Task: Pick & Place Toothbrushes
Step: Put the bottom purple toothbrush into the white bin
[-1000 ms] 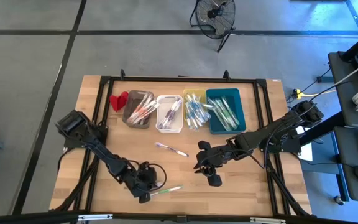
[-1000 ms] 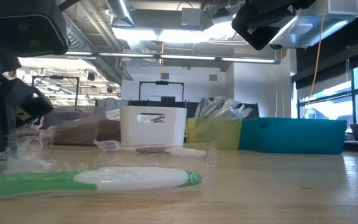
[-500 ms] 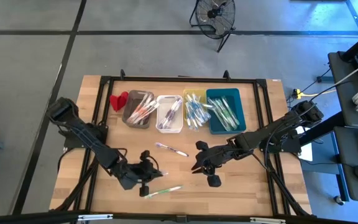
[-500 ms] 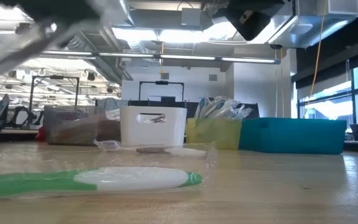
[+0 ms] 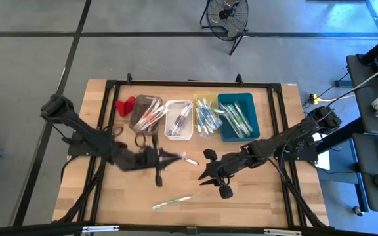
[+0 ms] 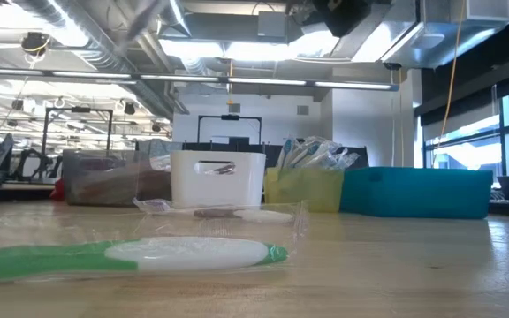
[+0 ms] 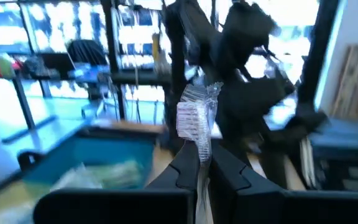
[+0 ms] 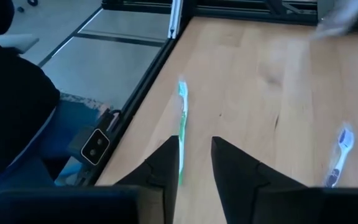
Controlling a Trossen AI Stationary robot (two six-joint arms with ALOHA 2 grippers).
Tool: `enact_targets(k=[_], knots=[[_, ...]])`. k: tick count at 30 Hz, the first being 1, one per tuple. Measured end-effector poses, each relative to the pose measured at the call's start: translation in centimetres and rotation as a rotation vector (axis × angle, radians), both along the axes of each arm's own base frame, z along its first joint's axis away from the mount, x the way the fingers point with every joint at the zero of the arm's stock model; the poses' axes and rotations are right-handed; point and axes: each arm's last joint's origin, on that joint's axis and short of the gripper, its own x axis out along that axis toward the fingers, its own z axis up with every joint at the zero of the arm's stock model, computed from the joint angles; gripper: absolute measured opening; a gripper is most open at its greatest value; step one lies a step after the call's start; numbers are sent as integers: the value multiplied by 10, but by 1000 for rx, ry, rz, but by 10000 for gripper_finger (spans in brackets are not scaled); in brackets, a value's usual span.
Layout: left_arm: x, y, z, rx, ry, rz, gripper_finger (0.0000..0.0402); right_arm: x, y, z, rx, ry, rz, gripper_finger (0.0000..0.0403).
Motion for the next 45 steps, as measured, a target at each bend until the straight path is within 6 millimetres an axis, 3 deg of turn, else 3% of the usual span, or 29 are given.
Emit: enact_targets(k=[4,9,16,25,32,39,45], knots=[[6,36,18,-24,-70,27,6,-1,3,0,-4,-8,15,100],[20,89,21,-128,-97,-18,6,-4,9,1,0,-16,34,103],[38,160,0,-200,-33,104,6,-9,22,1,18,-26,66,92],[38,213,-29,-319,27,167,7,-6,41,-22,-39,-11,2,66],[25,228,-53,-394,78,248,7,0,47,-39,24,52,-47,49],[21,226,-73,-404,117,236,8,2,48,-35,60,14,-54,38],[30,230,-85,-425,46,181,8,3,49,-33,50,-8,-41,31]])
